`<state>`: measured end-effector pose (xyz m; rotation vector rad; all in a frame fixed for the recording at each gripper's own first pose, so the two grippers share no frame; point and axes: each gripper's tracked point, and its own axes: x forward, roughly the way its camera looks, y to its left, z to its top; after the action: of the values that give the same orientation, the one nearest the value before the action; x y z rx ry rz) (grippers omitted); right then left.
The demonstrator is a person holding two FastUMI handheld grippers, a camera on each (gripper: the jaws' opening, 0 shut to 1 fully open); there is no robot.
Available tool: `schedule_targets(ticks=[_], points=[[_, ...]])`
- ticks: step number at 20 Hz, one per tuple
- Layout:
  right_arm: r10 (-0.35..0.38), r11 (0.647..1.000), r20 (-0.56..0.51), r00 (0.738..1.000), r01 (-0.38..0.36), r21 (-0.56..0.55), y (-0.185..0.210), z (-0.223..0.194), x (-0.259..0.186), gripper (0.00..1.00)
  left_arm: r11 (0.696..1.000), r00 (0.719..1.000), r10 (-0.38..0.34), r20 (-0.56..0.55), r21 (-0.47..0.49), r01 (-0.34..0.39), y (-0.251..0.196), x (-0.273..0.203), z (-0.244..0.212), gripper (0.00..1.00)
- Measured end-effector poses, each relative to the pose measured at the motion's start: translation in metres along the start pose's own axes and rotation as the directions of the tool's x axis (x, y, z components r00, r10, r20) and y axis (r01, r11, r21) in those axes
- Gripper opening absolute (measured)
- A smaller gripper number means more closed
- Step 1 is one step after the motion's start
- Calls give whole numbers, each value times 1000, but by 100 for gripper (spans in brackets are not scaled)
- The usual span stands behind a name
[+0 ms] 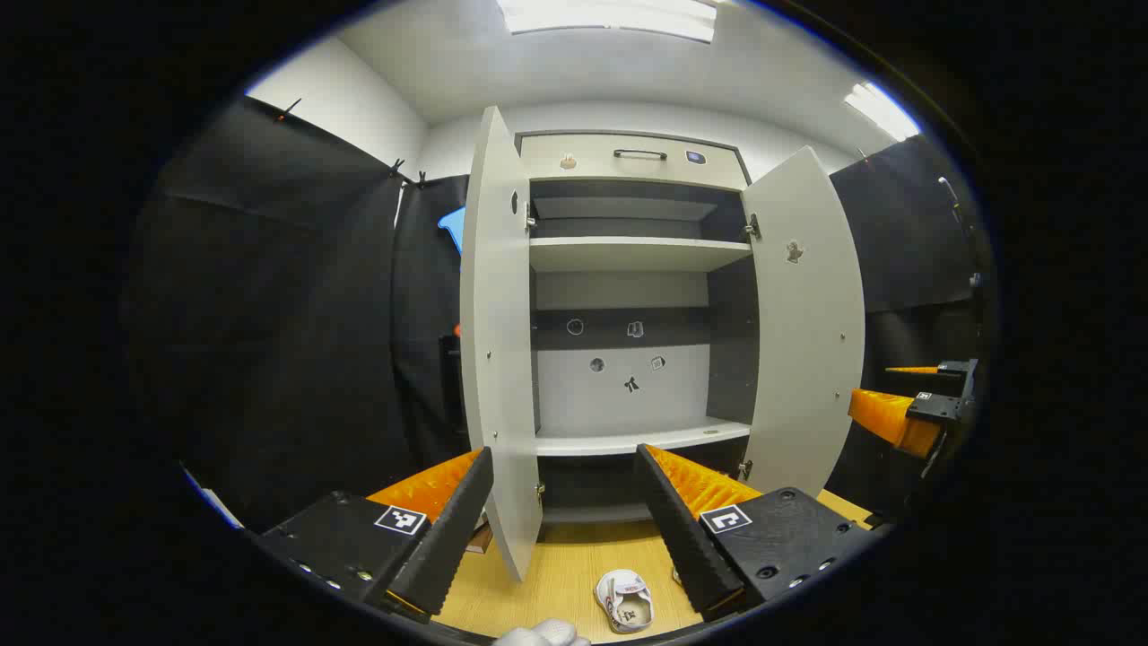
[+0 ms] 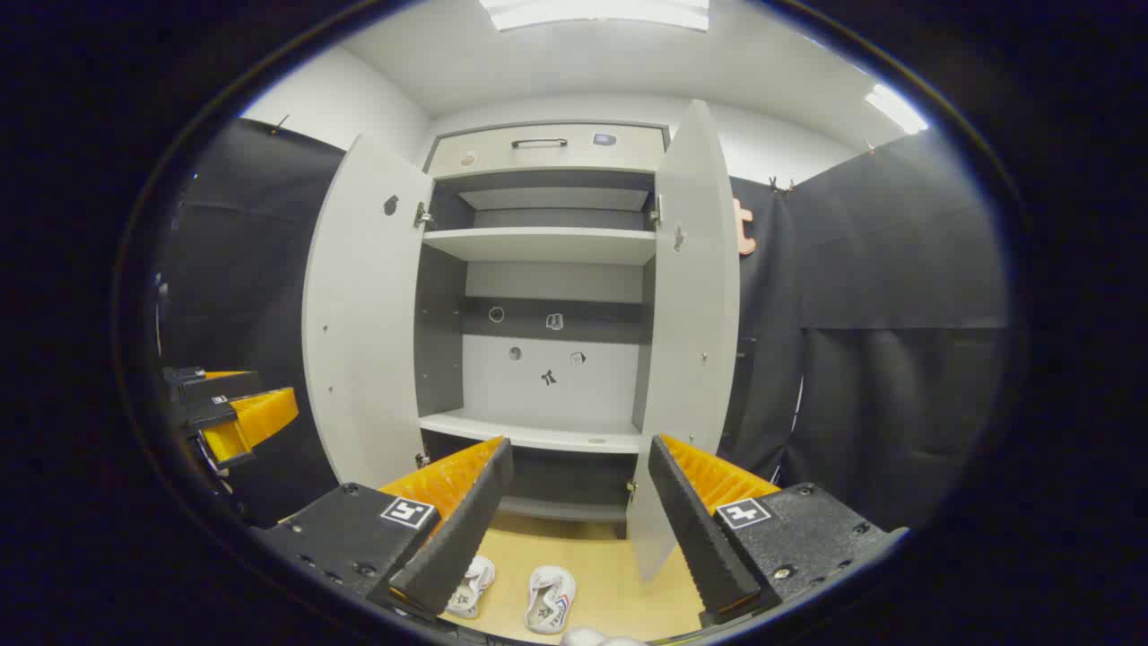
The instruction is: Grab one shoe with the right hand and put it into the shoe cabinet, grab the other shoe with the left hand and put it into the shoe cabinet; then close the right door with the right hand and the left door with the left hand.
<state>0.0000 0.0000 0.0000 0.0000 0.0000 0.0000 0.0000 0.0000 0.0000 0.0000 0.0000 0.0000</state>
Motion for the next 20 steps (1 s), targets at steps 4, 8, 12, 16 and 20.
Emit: schedule_targets(ticks=[4, 8, 12, 16, 20], points=[[-5, 1000, -6, 1000, 5, -1, 0, -1, -2, 99, 1000, 1000, -2, 1, 12, 2, 0, -3, 0, 95], [0, 1000, -1, 1000, 0, -8, 4, 1, -5, 99, 1000, 1000, -6, 2, 7, 6, 1, -7, 0, 95], [4, 1000, 6, 1000, -3, -10, 11, 2, -8, 99, 1000, 1000, 1, 6, 11, -1, 5, -10, 1, 95], [26, 999, -35, 999, -27, -27, 21, -20, -9, 99, 1000, 1000, 5, 6, 23, -5, 9, -13, -2, 95], [68, 995, -194, 979, -82, -64, 34, -92, -11, 99, 999, 1000, 8, -6, 35, -8, 14, -16, -10, 95]])
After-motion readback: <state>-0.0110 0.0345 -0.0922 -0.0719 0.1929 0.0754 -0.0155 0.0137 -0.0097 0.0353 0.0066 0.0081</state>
